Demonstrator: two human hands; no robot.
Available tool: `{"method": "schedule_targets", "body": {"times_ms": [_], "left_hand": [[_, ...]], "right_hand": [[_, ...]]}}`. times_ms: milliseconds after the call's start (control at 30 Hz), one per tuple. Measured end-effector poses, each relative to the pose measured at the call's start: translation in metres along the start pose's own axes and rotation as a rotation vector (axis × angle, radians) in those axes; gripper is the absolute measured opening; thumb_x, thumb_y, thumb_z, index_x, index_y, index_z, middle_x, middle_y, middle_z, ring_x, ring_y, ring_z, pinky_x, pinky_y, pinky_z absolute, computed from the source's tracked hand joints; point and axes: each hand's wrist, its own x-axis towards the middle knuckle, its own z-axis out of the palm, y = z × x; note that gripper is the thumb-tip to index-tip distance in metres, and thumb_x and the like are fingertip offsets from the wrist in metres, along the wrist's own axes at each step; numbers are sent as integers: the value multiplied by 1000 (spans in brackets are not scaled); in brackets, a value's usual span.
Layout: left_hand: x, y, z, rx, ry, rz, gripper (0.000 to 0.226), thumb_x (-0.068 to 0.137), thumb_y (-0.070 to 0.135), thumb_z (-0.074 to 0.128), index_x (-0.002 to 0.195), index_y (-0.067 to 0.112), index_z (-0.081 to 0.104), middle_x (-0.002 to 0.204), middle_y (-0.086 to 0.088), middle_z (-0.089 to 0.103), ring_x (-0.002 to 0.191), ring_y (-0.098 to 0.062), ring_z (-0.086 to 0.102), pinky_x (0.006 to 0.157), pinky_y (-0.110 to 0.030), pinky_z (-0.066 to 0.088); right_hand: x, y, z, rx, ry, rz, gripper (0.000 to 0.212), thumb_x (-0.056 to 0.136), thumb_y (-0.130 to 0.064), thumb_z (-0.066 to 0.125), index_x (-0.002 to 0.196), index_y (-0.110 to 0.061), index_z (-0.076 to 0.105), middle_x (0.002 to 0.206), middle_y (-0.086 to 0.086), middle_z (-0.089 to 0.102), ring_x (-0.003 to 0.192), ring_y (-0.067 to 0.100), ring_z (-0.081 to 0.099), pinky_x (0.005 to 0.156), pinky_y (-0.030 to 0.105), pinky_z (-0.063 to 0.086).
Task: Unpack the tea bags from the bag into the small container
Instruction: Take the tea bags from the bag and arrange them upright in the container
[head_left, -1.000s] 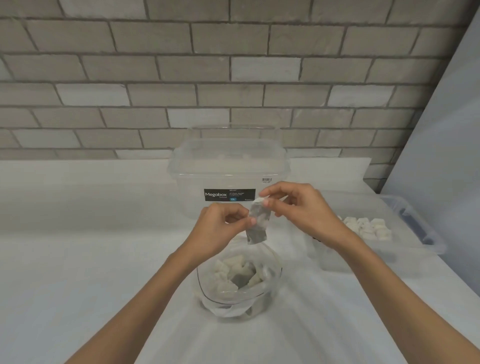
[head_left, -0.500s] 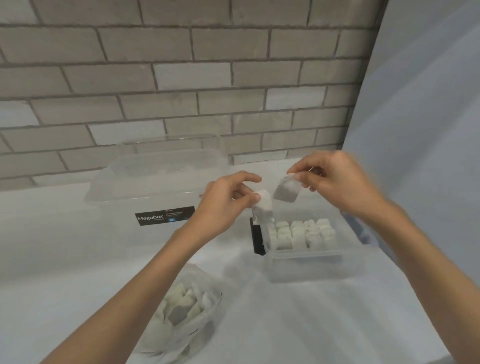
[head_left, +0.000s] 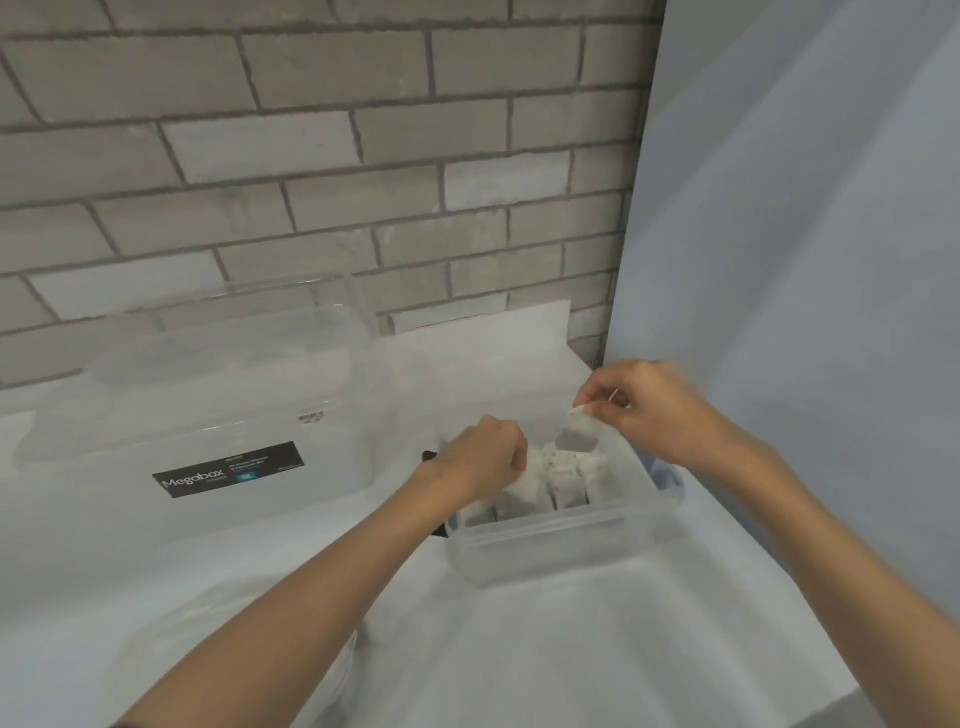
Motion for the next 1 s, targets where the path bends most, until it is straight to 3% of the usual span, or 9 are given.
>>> {"method": "schedule_targets", "body": {"times_ms": [167, 367, 433, 500, 567, 700, 767, 900, 1000], "left_hand": [[12, 2, 13, 331, -164, -19, 24, 91, -1, 46, 108, 6, 62, 113, -11, 59, 84, -28, 59, 68, -32, 40], [22, 0, 25, 686, -145, -8, 22, 91, -1, 46, 108, 10, 56, 82, -1, 50, 95, -24, 61, 91, -35, 32], [24, -1, 26, 760, -157, -10, 23, 90, 0, 46, 108, 12, 56, 74, 4, 40, 87, -22, 58, 96, -36, 29], [26, -1, 26, 803, -173, -28, 22, 91, 2, 46, 107, 13, 57, 70, 3, 38, 71, -17, 48, 100, -36, 27], [28, -3, 28, 832, -188, -52, 21, 91, 5, 47, 106, 14, 59, 68, 3, 40, 65, -16, 44, 102, -37, 25], [28, -7, 30, 846, -172, -66, 22, 92, 7, 48, 108, 16, 59, 83, 2, 51, 94, -19, 56, 104, -38, 24], [27, -8, 26, 808, -131, -56, 24, 92, 6, 49, 111, 17, 57, 100, 0, 59, 105, -20, 56, 103, -37, 25], [24, -12, 7, 682, 33, 10, 10, 91, 9, 49, 96, 14, 56, 105, -4, 64, 100, -22, 59, 96, -38, 32], [20, -18, -9, 530, 175, 42, 18, 91, 16, 50, 104, 13, 63, 105, -3, 67, 97, -23, 62, 90, -37, 34]], "right_hand": [[2, 11, 14, 8, -76, 13, 17, 88, -8, 61, 89, -18, 74, 76, -12, 60, 64, -6, 53, 61, -2, 36], [9, 18, 31, 15, -143, 0, 19, 90, -6, 57, 91, -15, 73, 75, -14, 57, 65, -4, 54, 62, 2, 39], [14, 20, 37, 8, -171, -2, 22, 89, -3, 55, 89, -15, 73, 75, -11, 60, 68, 5, 59, 63, 7, 44], [19, 22, 44, -5, -189, 6, 25, 87, -4, 54, 86, -20, 73, 78, -9, 65, 71, 9, 62, 70, 25, 54], [23, 24, 51, -12, -204, 16, 26, 86, -7, 54, 83, -26, 72, 81, -10, 68, 74, 6, 61, 74, 37, 56], [28, 17, 59, 17, -316, 32, 22, 90, -6, 54, 93, -14, 73, 87, -3, 67, 73, 4, 56, 60, 5, 40], [30, 13, 65, 36, -372, 22, 22, 88, -3, 53, 94, -10, 74, 86, -3, 66, 67, -1, 53, 58, 2, 37], [38, 4, 82, 53, -487, 7, 17, 85, -4, 59, 95, -7, 74, 91, 6, 70, 62, -1, 53, 73, 20, 49], [47, -1, 100, 24, -555, 11, 17, 85, -6, 61, 97, -7, 73, 98, 6, 69, 77, 11, 59, 72, 21, 48]]}}
